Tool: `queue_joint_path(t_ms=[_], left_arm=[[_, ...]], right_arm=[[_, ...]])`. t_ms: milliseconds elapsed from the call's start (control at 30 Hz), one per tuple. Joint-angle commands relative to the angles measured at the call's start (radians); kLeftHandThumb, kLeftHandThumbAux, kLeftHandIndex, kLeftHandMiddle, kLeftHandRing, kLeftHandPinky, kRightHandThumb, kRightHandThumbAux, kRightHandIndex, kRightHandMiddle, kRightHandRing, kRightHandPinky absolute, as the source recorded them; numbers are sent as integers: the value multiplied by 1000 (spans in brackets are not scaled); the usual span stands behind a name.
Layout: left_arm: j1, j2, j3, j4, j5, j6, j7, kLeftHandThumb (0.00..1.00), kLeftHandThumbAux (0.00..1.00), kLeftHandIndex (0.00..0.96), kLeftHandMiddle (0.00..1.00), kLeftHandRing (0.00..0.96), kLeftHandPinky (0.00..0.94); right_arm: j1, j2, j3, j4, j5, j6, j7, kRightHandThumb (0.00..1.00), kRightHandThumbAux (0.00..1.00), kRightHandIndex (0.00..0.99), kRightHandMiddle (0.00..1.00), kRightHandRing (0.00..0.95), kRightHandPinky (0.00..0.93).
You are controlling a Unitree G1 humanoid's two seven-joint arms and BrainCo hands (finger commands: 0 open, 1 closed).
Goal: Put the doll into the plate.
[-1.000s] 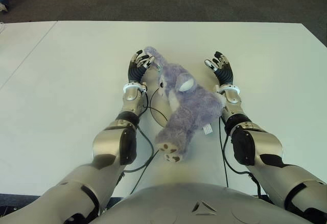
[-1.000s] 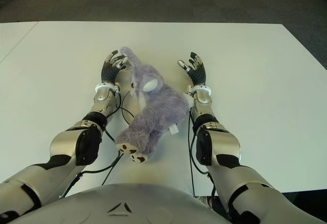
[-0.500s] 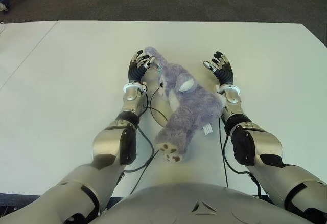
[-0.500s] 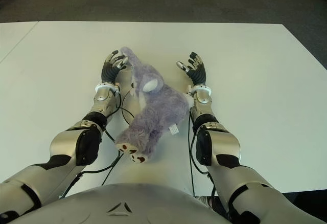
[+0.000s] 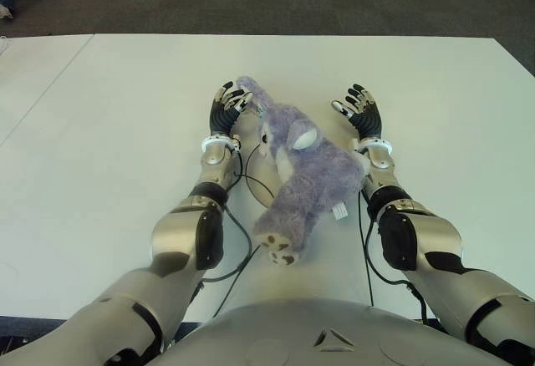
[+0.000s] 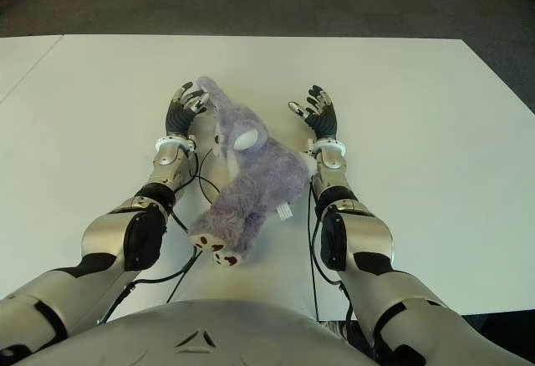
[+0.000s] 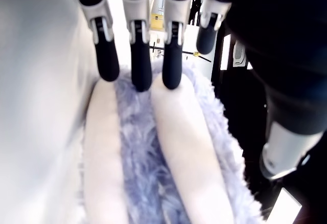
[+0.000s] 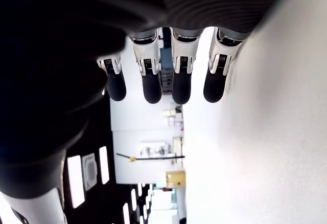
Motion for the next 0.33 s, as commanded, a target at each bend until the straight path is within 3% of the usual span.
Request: queue_joint_path(t_ms=[33,333], left_arm=[[130,-10,11,86,-20,100,2,0,660,149,292,308,290],[130,-8,15,87,-22,107,-1,0,664,145,289,303,288]], right_arm=[[134,44,0,88,-1,154,-10,0,771,126,144,139,159],[133,44,3,87,-5,152,-18,0,776,122,143,136,155]])
